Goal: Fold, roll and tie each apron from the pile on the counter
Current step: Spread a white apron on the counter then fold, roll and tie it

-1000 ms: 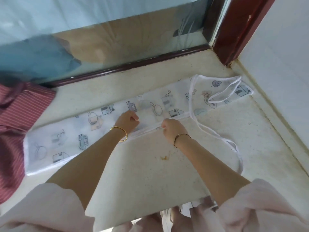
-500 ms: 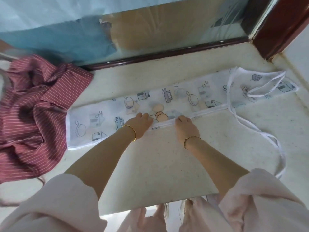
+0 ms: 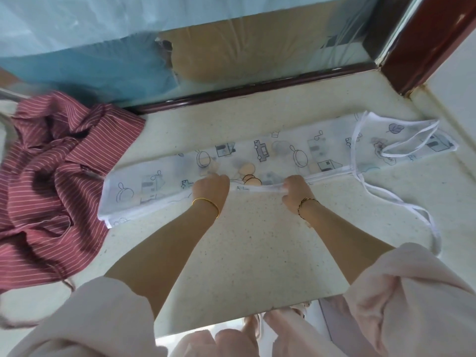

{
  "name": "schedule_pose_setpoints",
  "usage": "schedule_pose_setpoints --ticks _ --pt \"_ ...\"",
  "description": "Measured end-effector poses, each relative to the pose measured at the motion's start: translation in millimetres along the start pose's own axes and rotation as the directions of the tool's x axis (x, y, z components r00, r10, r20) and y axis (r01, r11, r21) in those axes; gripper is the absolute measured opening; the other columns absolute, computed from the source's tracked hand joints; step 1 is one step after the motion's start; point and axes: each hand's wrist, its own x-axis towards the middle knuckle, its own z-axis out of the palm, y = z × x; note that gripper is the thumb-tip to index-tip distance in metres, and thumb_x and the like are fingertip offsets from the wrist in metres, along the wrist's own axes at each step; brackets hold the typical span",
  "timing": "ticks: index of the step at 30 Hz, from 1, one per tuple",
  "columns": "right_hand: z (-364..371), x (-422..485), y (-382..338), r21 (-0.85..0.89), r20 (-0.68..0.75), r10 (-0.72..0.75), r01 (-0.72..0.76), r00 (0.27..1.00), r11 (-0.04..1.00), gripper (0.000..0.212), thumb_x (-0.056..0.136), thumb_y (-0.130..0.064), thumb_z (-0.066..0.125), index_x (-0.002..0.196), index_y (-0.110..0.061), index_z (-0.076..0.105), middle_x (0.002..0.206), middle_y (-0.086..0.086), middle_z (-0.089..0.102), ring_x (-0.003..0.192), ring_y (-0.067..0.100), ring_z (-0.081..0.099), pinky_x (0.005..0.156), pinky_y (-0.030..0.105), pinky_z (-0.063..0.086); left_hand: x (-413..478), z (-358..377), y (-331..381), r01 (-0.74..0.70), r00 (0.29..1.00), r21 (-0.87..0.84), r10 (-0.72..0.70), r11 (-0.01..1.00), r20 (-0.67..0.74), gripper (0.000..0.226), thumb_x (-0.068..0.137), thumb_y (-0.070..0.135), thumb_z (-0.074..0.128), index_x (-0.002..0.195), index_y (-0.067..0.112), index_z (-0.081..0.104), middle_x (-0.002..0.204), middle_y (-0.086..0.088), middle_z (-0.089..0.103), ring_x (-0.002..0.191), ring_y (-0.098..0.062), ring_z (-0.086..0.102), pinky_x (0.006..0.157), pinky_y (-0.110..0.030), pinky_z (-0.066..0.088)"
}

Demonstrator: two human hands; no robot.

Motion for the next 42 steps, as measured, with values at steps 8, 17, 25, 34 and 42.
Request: schedule_pose_setpoints --ticks 8,17,25,34,42 --pt "-8 -10 13 0.095 -0.073 -0.036 0.043 0.997 0.995 0.03 0.078 0.009 0.05 0.103 -0.008 0.051 0.108 0.012 0.048 0.091 0.026 0.05 0.072 0.028 0.041 29 -81 28 -0.089 0.932 0.044 0.099 0.995 -0.348 0.043 0.083 -0.002 0.054 0.122 0.006 0.039 0.124 -0.016 0.043 0.108 -0.031 0.05 0.073 -0.032 0.047" --pt "-5 -37 24 0.512 0.124 0.049 -0.106 0.991 0.852 0.027 0.084 -0.03 0.064 0.099 -0.011 0.051 0.086 0.001 0.052 0.08 0.016 0.051 0.065 0.024 0.039 58 -140 130 -0.541 0.446 0.531 0.758 0.652 -0.476 0.018 0.075 -0.002 0.058 0.071 0.014 0.065 0.089 -0.008 0.068 0.084 -0.033 0.065 0.083 -0.044 0.053" --pt "-7 -50 61 0.762 0.234 0.201 -0.308 0.951 0.569 0.038 0.094 -0.007 0.038 0.056 -0.013 0.035 0.04 -0.005 0.041 0.034 0.005 0.038 0.039 0.016 0.029 76 -120 231 -0.712 0.089 0.583 0.873 0.392 -0.479 0.066 0.083 -0.013 0.033 0.137 0.023 0.046 0.148 -0.016 0.036 0.127 -0.038 0.045 0.098 -0.053 0.043" --pt "2 -42 66 0.783 0.211 0.223 -0.301 0.952 0.545 0.036 0.097 -0.021 0.045 0.062 -0.013 0.04 0.055 0.002 0.044 0.043 0.012 0.045 0.044 0.019 0.038 108 -83 156 -0.151 0.988 -0.319 0.157 0.936 -0.007 0.052 0.095 0.023 0.044 0.141 0.007 0.024 0.144 -0.014 0.029 0.132 -0.031 0.032 0.101 -0.042 0.036" --pt "-13 -35 54 0.646 0.275 0.192 -0.329 0.942 0.689 0.02 0.098 -0.02 0.043 0.084 -0.007 0.049 0.069 0.008 0.055 0.053 0.017 0.054 0.052 0.025 0.047 103 -54 99 0.049 0.974 -0.327 0.028 0.944 0.226 0.047 0.087 0.024 0.063 0.124 0.004 0.041 0.122 -0.015 0.053 0.115 -0.034 0.052 0.094 -0.041 0.043"
